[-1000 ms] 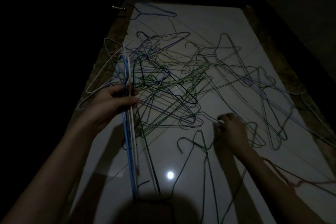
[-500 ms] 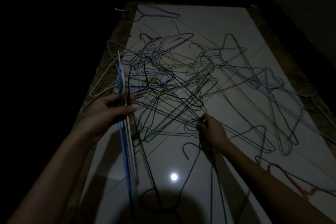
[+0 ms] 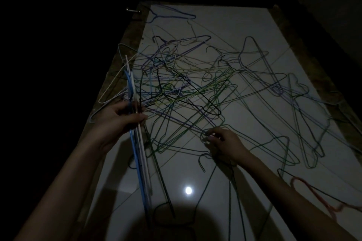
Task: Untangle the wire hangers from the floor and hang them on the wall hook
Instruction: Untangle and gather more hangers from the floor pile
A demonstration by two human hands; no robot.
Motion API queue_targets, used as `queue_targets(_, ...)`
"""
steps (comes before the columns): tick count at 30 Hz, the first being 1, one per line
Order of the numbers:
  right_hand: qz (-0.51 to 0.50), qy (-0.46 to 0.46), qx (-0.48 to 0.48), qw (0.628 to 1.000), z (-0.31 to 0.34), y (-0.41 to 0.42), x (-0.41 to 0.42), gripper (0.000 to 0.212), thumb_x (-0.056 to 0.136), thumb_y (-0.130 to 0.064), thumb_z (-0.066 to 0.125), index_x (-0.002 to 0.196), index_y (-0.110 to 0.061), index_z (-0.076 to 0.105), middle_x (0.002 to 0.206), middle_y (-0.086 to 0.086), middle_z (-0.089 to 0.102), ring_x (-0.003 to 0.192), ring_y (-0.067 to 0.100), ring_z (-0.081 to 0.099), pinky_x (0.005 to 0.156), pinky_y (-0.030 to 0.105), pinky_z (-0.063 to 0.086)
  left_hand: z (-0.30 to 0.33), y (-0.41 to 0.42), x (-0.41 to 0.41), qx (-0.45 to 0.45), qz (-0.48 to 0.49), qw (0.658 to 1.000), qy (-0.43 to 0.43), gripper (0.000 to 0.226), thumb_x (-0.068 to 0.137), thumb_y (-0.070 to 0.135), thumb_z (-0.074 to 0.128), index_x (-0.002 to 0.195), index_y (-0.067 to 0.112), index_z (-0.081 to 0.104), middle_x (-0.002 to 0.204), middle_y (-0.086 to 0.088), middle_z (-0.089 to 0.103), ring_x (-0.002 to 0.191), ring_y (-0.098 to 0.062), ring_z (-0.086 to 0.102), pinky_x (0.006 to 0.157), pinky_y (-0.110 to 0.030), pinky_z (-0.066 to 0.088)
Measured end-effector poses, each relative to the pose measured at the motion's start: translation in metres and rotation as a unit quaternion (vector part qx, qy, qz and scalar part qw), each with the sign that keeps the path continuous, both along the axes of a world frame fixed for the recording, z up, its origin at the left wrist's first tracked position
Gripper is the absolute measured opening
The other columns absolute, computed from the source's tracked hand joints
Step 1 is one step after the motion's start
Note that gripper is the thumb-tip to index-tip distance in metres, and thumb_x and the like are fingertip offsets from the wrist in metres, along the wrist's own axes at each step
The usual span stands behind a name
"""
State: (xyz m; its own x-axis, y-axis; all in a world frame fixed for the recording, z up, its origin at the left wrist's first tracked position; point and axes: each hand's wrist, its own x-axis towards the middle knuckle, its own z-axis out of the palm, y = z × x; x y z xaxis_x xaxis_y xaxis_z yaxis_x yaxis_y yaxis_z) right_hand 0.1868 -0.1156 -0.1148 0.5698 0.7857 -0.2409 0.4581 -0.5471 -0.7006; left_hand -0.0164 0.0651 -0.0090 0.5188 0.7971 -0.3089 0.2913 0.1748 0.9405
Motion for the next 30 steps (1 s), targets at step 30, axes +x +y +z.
queue_targets(30,0.107,-0.155,-0.021,0.982,-0.012,-0.007,-0.085,0.009,0.088,-0.016,0.054,0.091,-0.015,0.062,0.090,0.000,0.061,0.083,0.017,0.059,0.073,0.034,0.051,0.019,-0.001,-0.015,0.037,0.006,0.999,0.024,0.020,0.080,-0.008,0.063,0.098,0.001,0.060,0.081,-0.005,0.062,0.052,0.004,0.062,0.047,-0.007,0.044)
